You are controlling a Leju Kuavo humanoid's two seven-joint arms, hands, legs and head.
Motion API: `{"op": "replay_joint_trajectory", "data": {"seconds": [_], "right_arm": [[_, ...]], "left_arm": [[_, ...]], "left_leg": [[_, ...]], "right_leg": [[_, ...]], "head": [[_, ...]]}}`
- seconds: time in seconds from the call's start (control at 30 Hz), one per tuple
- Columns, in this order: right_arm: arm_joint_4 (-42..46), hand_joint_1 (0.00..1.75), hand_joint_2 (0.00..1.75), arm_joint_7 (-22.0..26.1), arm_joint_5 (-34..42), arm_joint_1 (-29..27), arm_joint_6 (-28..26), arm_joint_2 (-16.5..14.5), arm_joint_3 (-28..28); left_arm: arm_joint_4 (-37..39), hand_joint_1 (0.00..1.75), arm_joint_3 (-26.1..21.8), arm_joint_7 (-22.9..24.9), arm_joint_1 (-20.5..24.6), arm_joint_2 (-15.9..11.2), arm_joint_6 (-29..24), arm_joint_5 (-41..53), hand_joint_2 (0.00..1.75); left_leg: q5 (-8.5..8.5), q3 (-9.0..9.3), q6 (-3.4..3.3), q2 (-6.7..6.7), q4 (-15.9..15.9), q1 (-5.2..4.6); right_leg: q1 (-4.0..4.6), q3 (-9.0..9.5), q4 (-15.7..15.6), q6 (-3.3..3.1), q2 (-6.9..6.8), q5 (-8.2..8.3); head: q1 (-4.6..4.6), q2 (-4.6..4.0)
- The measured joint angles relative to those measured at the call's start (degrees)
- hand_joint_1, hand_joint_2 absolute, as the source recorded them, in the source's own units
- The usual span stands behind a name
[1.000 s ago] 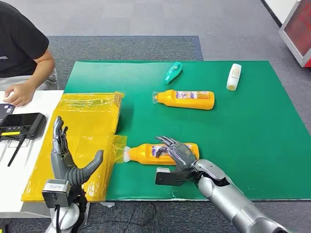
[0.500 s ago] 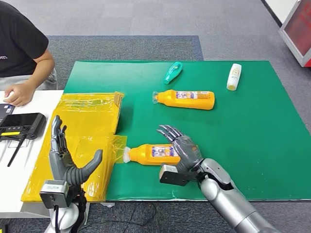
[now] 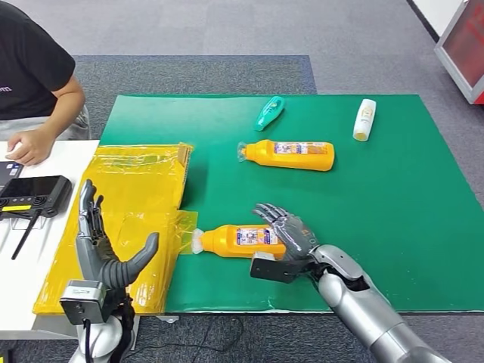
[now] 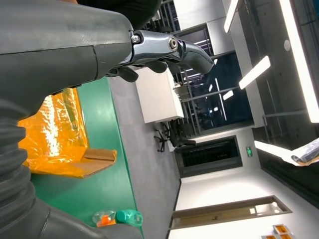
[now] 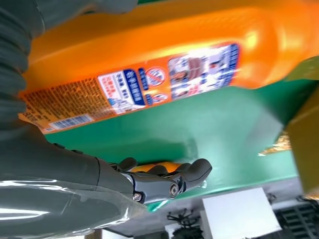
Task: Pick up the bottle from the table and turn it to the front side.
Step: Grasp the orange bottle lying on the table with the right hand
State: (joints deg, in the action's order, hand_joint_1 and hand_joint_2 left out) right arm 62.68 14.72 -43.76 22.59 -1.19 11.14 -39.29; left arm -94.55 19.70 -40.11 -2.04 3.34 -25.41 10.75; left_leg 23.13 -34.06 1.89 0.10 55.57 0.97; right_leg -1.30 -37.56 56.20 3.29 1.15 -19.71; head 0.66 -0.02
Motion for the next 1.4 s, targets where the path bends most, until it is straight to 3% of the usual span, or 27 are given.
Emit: {"op": "replay_joint_trajectory", "data": {"seconds": [0.43,0.77,1.03,1.07,1.2,1.27,1.4], "right_arm": [[-8.3,0.00,1.75,-0.5,-0.3,5.0,-0.3,-1.4,-1.5],[-12.7,0.00,1.75,-1.4,1.3,8.3,5.9,-2.0,-3.4],[-15.3,0.04,1.75,-4.7,2.2,11.2,9.8,-2.1,-5.3],[-15.5,0.11,1.75,-4.9,2.3,11.4,10.3,-2.1,-5.5],[-16.2,1.65,1.75,-4.2,2.9,12.4,11.6,-2.1,-6.6],[-16.3,1.50,1.75,-3.6,3.4,12.5,11.7,-2.1,-6.9],[-16.4,0.79,1.75,-3.3,4.2,12.6,10.9,-2.1,-7.5]], "left_arm": [[0.0,0.00,0.0,0.0,0.0,-0.1,-0.3,-0.5,1.75],[0.0,0.00,0.0,0.0,0.2,-0.4,-0.8,-1.1,1.75],[0.0,0.00,0.0,0.0,0.3,-0.9,-1.5,-1.3,1.75],[0.0,0.00,0.0,0.0,0.3,-1.0,-1.5,-1.3,1.75],[0.0,0.00,0.0,0.0,0.4,-1.2,-1.6,-1.5,1.75],[0.0,0.00,0.0,0.0,0.4,-1.3,-1.8,-1.7,1.75],[0.0,0.00,0.0,0.0,0.5,-1.5,-2.4,-1.7,1.75]], "left_leg": [[-0.01,-0.02,0.00,-0.02,0.0,0.00],[-0.01,0.03,0.00,-0.01,0.0,0.00],[-0.04,0.10,0.02,-0.01,0.0,0.00],[-0.04,0.11,0.02,-0.01,0.0,0.00],[-0.05,0.14,0.03,-0.01,0.0,0.00],[-0.05,0.15,0.03,0.00,0.0,0.00],[-0.06,0.15,0.04,0.00,0.0,0.00]], "right_leg": [[0.00,-0.01,0.0,0.01,0.00,0.00],[0.00,0.01,0.0,0.01,0.00,0.00],[0.00,0.06,0.0,0.01,0.01,0.03],[0.00,0.07,0.0,0.01,0.01,0.03],[0.00,0.09,0.0,0.01,0.01,0.04],[0.00,0.09,0.0,0.00,0.01,0.05],[0.00,0.09,0.0,-0.02,0.01,0.07]], "head": [[0.00,0.00],[0.00,0.00],[-0.01,0.00],[-0.01,0.00],[-0.01,0.00],[-0.01,0.00],[-0.01,0.00]]}}
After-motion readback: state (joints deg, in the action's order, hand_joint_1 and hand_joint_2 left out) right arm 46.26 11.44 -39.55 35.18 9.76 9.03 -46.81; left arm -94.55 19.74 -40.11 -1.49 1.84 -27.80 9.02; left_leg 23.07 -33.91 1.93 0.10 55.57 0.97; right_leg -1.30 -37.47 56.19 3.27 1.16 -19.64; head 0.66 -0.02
